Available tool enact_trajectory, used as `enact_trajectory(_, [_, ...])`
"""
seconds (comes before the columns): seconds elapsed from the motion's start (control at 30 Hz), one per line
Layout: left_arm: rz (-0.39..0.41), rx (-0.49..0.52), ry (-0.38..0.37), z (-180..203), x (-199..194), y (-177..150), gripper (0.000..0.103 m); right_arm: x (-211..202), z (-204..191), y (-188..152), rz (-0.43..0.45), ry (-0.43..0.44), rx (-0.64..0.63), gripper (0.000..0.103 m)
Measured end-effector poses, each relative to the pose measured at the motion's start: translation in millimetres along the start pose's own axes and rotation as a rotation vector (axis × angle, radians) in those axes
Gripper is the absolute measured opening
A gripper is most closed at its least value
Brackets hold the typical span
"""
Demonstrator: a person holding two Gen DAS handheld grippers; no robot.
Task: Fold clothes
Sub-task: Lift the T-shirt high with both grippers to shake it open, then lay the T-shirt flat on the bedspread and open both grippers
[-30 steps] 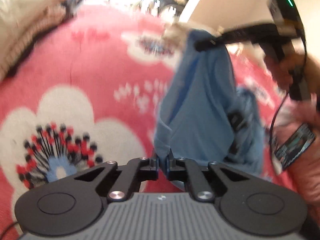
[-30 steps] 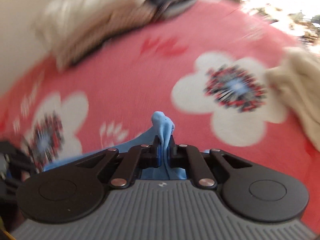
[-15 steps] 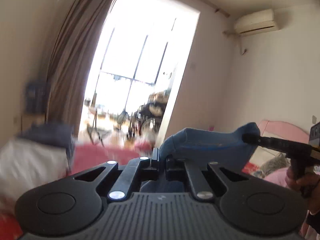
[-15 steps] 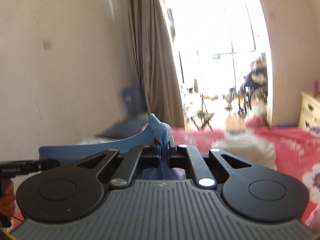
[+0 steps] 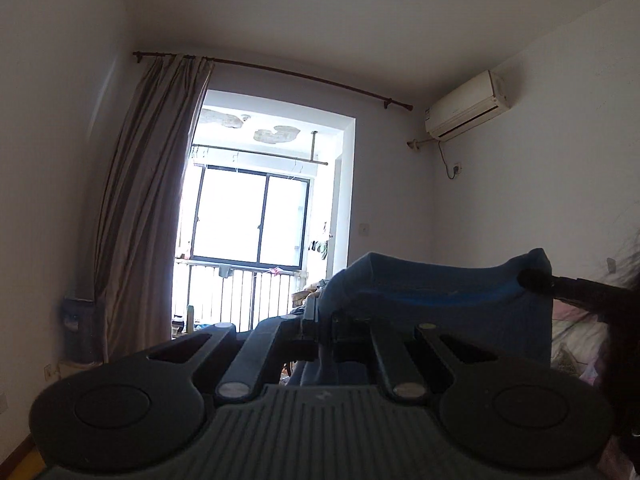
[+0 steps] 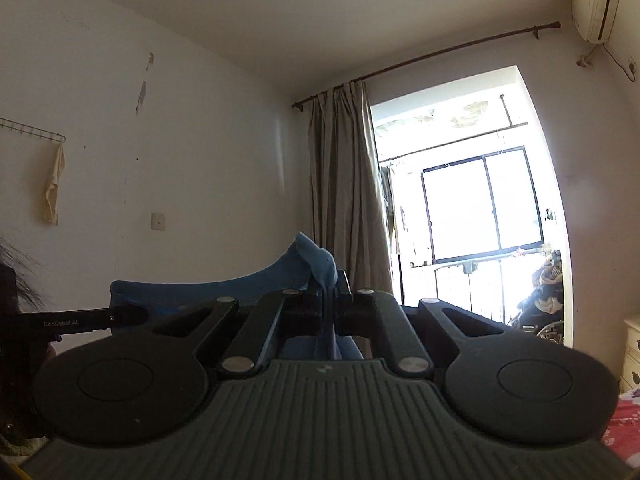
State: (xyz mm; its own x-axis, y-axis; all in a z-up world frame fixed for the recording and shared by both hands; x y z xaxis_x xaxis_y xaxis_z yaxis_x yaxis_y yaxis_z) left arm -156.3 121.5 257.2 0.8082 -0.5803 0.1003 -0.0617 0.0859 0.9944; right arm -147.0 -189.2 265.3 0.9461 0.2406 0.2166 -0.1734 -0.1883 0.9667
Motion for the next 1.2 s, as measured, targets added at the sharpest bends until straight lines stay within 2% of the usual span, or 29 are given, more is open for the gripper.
enact_trajectory(0.13, [0.000,0.002,-0.038,14,-13,9,0.006,-26,-6,9,0.021,0.005,-0.002,0.003])
enact_trajectory(0.23, [-0.027,-0.008,-0.050,9,-12,1,0.006,-29,-4,3,0.008,-0.010,-0.002,0.003])
enact_trajectory(0.37, [-0.116,-0.029,-0.039,-16,16,-37,0.006,-14,6,-21,-0.052,-0.044,0.010,0.003])
enact_trajectory(0.5, [-0.241,-0.055,-0.006,-54,64,-93,0.006,23,19,-66,-0.162,-0.093,0.025,0.003])
enact_trajectory(0.7, [-0.459,-0.099,0.055,-132,159,-217,0.006,106,49,-170,-0.346,-0.186,0.009,0.003])
enact_trajectory(0.83, [-0.598,-0.138,0.094,-191,223,-307,0.006,180,73,-256,-0.465,-0.242,-0.001,0.003])
enact_trajectory(0.97, [-0.713,-0.124,0.139,-242,291,-387,0.006,255,109,-346,-0.572,-0.288,-0.005,0.003])
enact_trajectory(1.13, [-0.889,-0.093,0.177,-288,339,-506,0.007,323,135,-463,-0.737,-0.315,0.010,0.003])
enact_trajectory(1.2, [-0.947,-0.077,0.177,-295,351,-541,0.007,339,143,-510,-0.804,-0.327,0.010,0.003])
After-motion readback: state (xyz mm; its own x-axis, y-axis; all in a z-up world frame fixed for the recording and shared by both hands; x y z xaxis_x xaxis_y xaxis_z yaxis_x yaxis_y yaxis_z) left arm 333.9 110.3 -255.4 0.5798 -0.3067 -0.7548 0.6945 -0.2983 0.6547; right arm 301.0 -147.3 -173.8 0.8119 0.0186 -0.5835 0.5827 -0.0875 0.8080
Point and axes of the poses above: each gripper's, at about its wrist camera, not at the fingertips, and x roughly the way its jaws point, z to its right, y to its top, the point moved 7 cm from there along x, roughly the way its jaws point, and after that the axes turned 11 degrees about -y, right-handed, at the moved point
